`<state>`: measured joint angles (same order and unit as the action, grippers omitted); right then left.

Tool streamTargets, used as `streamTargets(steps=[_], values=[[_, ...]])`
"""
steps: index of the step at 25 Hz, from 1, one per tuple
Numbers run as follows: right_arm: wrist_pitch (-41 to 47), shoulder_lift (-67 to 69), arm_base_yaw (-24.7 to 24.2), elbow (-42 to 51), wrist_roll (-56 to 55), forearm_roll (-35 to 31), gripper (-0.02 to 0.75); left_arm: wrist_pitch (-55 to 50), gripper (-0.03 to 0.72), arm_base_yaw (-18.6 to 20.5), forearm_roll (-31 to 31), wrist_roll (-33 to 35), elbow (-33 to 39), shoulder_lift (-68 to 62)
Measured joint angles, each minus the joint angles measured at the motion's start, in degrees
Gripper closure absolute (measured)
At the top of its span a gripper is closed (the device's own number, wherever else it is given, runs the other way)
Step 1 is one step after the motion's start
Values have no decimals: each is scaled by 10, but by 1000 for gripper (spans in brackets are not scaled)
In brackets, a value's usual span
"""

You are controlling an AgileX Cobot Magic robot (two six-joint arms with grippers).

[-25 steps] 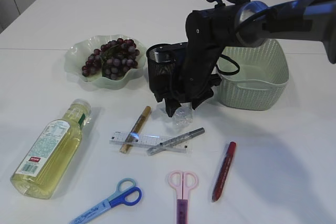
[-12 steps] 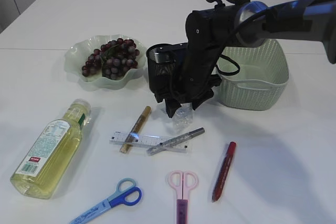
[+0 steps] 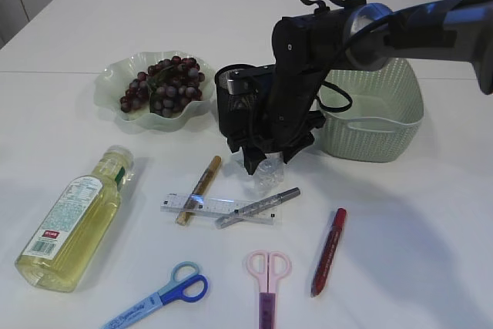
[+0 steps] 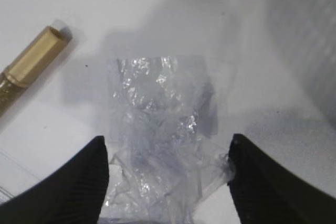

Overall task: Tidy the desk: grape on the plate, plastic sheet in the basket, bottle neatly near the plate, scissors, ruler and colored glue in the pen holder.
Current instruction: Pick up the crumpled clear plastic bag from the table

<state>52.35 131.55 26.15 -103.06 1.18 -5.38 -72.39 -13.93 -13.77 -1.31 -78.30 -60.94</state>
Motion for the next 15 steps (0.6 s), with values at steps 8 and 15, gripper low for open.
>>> streamTargets(steps=[8, 15], values=[[2, 4, 0, 0, 0, 0, 318, 0, 263, 0, 0, 0, 0, 0], [7, 4, 0, -2, 0, -1, 417, 0, 263, 0, 0, 0, 0, 0]])
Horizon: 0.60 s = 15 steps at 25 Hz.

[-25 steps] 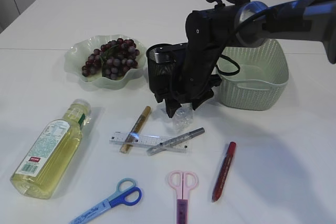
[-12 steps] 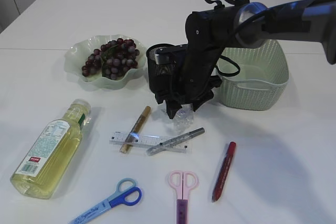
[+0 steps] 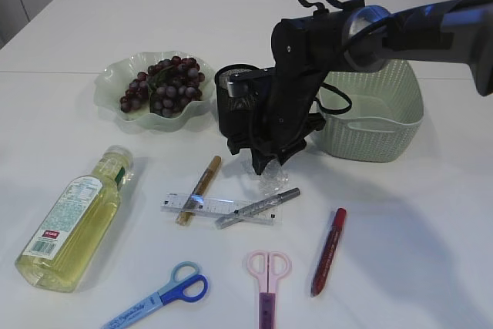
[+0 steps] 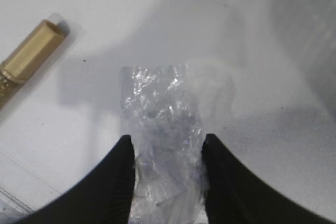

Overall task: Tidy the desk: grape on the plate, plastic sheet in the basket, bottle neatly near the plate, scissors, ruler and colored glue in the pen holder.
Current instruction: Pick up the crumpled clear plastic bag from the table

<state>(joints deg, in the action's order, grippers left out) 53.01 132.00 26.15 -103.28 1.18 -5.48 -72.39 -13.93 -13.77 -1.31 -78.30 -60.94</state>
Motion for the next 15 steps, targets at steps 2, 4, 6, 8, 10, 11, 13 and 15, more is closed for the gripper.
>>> streamTargets(steps=[2, 4, 6, 8, 10, 11, 13, 15], values=[[0, 0, 0, 0, 0, 0, 482, 0, 263, 0, 2, 0, 0, 0], [1, 0, 0, 0, 0, 0, 573, 0, 263, 0, 5, 0, 0, 0], [1, 0, 0, 0, 0, 0, 648, 0, 263, 0, 6, 0, 0, 0], [2, 0, 0, -2, 0, 0, 694, 0, 263, 0, 7, 0, 0, 0], [5, 1, 0, -7, 0, 0, 706, 0, 263, 0, 9, 0, 0, 0], [8, 2, 0, -11, 0, 0, 708, 0, 263, 0, 9, 0, 0, 0], [12, 4, 0, -21, 0, 0, 710, 0, 263, 0, 10, 0, 0, 0], [16, 5, 0, -30, 0, 0, 711, 0, 263, 0, 10, 0, 0, 0]])
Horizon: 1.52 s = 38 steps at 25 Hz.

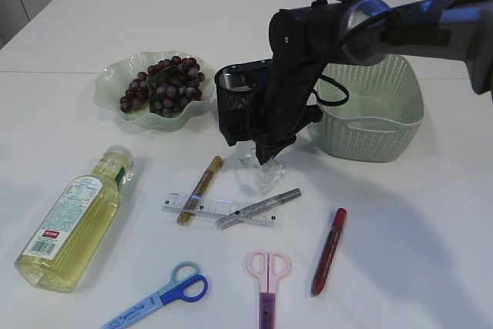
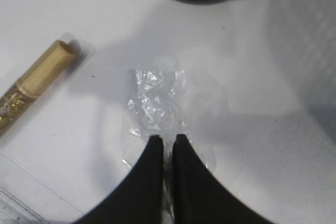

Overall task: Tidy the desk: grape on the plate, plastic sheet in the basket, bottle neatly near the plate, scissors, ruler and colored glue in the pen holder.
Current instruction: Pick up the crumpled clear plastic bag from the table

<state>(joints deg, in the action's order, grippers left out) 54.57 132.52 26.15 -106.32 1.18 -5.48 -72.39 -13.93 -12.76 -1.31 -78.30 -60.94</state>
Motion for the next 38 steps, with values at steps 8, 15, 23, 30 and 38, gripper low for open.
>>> streamTargets(steps=[8, 15, 23, 30, 38], values=[[3, 0, 0, -8, -1, 15, 712, 0, 263, 0, 1, 0, 0, 0], [7, 0, 0, -16, -5, 20, 715, 0, 263, 0, 1, 0, 0, 0], [52, 0, 0, -51, -12, 24, 717, 0, 263, 0, 3, 0, 0, 0], [109, 0, 0, -57, -12, 24, 718, 0, 263, 0, 15, 0, 0, 0], [152, -12, 0, -111, -12, 24, 719, 0, 263, 0, 28, 0, 0, 0]])
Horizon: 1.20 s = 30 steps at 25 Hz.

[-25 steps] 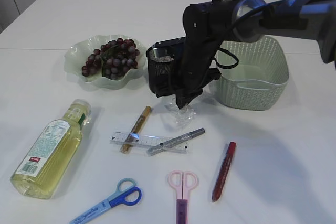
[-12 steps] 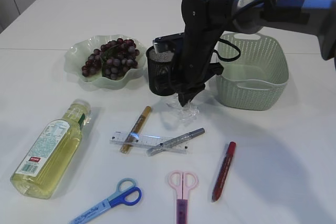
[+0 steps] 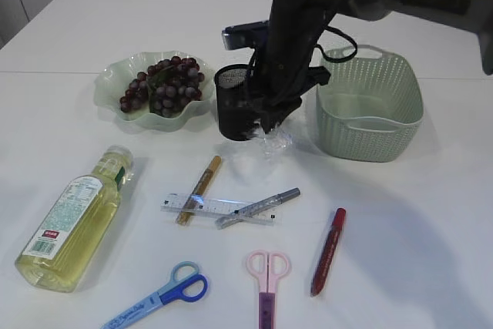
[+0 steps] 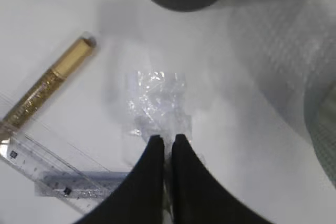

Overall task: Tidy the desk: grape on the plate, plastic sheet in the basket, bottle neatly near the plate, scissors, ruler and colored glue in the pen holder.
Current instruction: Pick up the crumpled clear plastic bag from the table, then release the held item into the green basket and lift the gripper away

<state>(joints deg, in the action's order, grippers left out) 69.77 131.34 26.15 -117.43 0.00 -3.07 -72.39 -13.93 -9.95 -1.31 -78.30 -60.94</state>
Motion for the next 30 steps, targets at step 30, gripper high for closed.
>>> streamTargets(steps=[30], values=[[15, -99, -192, -53, -23, 43, 720, 0, 264, 0, 0, 0, 0, 0]])
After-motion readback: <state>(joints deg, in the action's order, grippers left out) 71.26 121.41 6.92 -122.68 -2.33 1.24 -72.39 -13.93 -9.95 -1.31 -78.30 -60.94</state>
